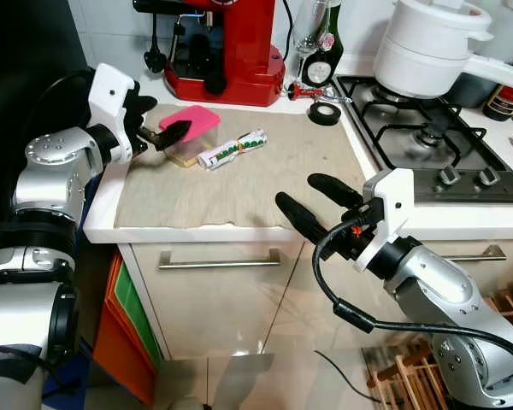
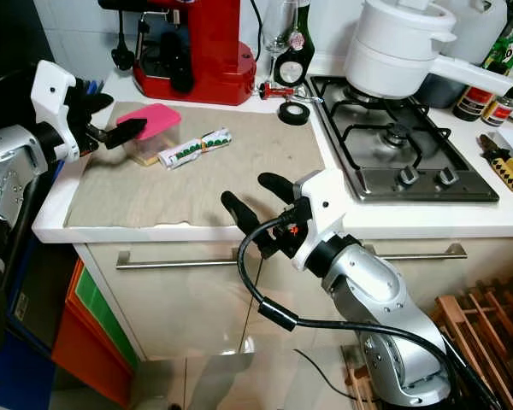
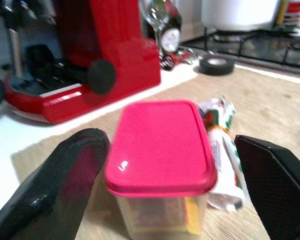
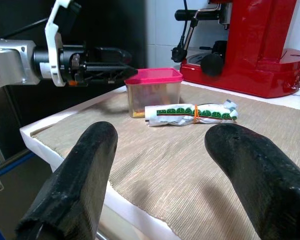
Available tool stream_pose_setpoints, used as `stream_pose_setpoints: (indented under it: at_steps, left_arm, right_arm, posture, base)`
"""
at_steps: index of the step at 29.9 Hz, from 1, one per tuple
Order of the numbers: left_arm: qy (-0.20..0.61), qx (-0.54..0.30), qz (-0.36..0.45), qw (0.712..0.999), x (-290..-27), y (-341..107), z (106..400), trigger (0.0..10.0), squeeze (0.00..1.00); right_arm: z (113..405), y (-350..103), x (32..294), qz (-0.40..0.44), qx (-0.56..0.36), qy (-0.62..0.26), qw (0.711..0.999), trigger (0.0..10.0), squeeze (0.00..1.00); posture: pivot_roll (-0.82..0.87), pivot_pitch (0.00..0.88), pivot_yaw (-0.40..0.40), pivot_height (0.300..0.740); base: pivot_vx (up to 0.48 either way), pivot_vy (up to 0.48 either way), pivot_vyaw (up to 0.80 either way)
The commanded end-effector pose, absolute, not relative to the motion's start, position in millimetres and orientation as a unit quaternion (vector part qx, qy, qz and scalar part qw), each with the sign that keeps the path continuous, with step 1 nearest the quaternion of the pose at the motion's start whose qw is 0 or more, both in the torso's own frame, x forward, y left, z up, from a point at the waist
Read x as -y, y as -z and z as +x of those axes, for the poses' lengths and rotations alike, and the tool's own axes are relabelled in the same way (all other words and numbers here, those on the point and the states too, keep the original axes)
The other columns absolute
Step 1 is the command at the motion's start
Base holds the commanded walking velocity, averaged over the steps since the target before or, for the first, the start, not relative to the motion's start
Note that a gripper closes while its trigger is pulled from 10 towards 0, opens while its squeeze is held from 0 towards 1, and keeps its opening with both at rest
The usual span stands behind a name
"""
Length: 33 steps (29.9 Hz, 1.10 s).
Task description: Restocking fridge
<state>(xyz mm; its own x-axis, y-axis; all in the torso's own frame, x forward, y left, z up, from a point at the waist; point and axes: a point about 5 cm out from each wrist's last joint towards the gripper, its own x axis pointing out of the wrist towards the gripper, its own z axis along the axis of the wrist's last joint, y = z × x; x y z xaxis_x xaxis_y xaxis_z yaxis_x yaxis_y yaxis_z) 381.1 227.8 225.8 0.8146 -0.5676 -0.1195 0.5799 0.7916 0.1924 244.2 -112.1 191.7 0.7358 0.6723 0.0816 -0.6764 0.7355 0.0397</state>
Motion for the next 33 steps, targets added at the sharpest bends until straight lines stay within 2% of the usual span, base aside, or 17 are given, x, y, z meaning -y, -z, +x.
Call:
stream_pose_setpoints:
  at_steps: [1,11,33]
  left_arm:
    - [0.309,-0.024,0.128,0.942,-226.3,-233.4,383.5,10.0,0.00]
    - [0.289,-0.044,0.133,0.947,-232.5,-224.0,386.0,10.0,0.00]
    - [0.277,-0.062,0.117,0.952,-222.6,-213.5,394.8,10.0,0.00]
  right_arm:
    - [241.4,-196.4,111.0,0.033,0.035,-0.372,0.927,10.0,0.00]
    - [239.9,-196.1,109.3,0.033,0.033,-0.379,0.924,10.0,0.00]
    - [241.0,-199.2,108.7,0.031,0.036,-0.378,0.925,10.0,0.00]
  posture:
    - [0.04,0.024,-0.061,0.740]
    - [0.04,0.024,-0.060,0.740]
    - [0.01,0.026,-0.053,0.740]
  base:
    - [0.000,0.000,0.00]
    - [0.000,0.000,0.00]
    - [0.000,0.000,0.00]
